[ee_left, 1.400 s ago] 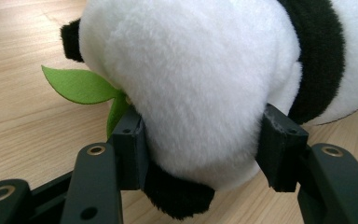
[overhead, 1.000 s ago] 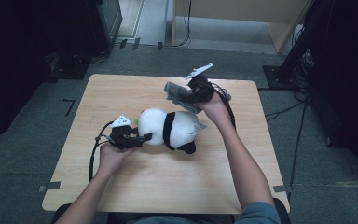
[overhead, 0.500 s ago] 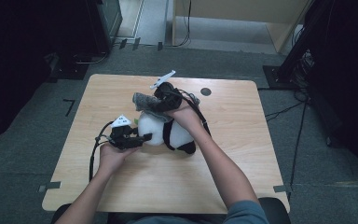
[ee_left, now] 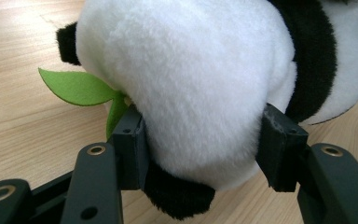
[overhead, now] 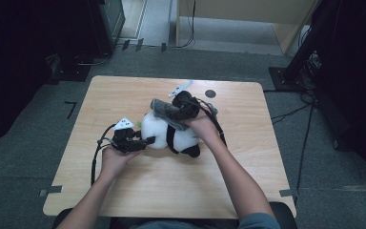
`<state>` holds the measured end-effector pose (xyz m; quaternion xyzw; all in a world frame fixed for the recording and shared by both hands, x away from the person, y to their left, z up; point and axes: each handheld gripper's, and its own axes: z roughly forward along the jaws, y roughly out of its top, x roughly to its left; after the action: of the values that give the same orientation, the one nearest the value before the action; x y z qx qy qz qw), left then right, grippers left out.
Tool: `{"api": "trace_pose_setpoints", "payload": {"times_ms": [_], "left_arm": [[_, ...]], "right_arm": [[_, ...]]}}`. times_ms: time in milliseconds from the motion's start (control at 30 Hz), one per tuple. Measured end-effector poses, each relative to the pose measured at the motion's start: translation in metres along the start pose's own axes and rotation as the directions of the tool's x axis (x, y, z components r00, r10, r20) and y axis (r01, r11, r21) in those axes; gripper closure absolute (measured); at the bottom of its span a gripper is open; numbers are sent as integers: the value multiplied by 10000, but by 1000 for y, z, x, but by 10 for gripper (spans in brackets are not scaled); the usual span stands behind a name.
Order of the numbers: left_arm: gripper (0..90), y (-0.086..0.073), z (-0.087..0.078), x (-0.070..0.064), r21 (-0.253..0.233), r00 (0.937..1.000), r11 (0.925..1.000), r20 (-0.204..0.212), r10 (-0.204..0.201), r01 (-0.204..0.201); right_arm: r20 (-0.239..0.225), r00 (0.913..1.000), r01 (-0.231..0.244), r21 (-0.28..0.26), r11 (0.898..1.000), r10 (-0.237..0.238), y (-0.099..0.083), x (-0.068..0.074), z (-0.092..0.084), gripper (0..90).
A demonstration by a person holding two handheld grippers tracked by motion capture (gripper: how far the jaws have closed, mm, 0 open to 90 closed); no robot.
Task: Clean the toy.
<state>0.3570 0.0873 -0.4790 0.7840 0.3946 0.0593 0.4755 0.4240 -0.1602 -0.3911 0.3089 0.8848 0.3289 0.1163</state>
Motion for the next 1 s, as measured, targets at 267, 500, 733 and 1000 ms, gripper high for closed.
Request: {"api": "trace_pose_setpoints", "payload": {"times_ms": [267, 500, 733, 1000], "left_arm": [[431, 0, 0, 1, -15, 10000, 10000, 14, -22, 22], [429, -1, 0, 1, -30, 10000, 10000, 6, -27, 27], [425, -1, 0, 0, -41, 10000, 10000, -6, 4, -4], [423, -1, 0, -2, -83, 10000, 10000, -30, -19, 18]], "right_arm": [[603, 9963, -592, -284, 9978, 608, -32, -21, -32, 716], [810, 9898, -1139, -475, 9924, 1175, -55, -35, -46, 715], [869, 9883, -1201, -601, 9909, 1251, -55, -36, -53, 723], [527, 9965, -589, -1069, 9925, 648, -18, -14, -53, 722]]}}
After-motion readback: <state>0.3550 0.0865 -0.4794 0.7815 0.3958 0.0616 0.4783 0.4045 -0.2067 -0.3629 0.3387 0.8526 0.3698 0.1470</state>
